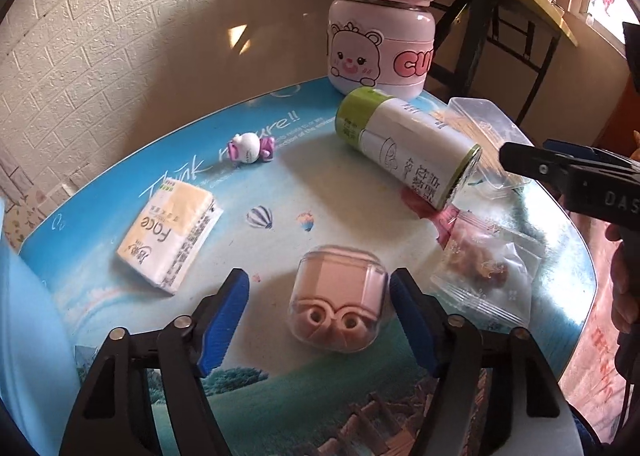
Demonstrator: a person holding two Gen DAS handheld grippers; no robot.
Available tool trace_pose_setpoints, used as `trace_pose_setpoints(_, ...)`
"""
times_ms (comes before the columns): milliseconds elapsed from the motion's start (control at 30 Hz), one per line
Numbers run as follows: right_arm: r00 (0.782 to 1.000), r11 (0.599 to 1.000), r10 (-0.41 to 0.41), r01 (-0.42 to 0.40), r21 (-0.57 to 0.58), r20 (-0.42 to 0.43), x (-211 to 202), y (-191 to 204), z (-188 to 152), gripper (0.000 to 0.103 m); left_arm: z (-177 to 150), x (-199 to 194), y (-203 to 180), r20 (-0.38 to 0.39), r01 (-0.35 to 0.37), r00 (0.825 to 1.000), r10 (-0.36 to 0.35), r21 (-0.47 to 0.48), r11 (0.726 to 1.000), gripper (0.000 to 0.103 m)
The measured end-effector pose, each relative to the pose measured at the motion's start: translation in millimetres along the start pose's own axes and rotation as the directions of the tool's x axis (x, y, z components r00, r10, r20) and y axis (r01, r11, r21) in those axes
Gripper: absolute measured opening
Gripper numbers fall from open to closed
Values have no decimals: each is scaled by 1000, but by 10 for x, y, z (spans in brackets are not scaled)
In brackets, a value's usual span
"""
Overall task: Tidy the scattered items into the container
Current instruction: 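Grasp pink cup-shaped case with left tool while right tool grasps toothpick box, then lift and carry the pink case and toothpick box toward the basin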
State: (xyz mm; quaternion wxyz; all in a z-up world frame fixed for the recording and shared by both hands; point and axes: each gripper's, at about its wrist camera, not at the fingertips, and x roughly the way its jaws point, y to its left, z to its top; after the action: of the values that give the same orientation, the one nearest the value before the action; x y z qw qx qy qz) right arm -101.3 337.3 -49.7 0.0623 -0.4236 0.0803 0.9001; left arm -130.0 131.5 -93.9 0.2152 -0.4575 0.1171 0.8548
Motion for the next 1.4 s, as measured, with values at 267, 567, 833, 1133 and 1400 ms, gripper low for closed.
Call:
trace_pose_setpoints(267,999,999,-30,30,-37,-15,137,42,61,86,-14,-31,-33,28,29,999,-30,23,999,42)
trace_pose_setpoints(567,998,997,-63,62,-40,-19,329,88,191,86,-58,-67,38,31,24,999,-23,-4,1000,42)
trace_pose_setpoints(833,997,997,-73,73,-11,-16,463,108,255,86,-92,-131,114,38,28,999,-27,-32,999,42)
trace_pose_setpoints(1133,998,997,-62,62,-53,-3,462,82,122,63,-154,-179,170,40,28,999,-26,-60,998,42)
trace_pose_setpoints(1400,1000,999,-27,27,-42,9,216,52,-87,62,-225,-359,191,68,27,997,-21,-83,996,42)
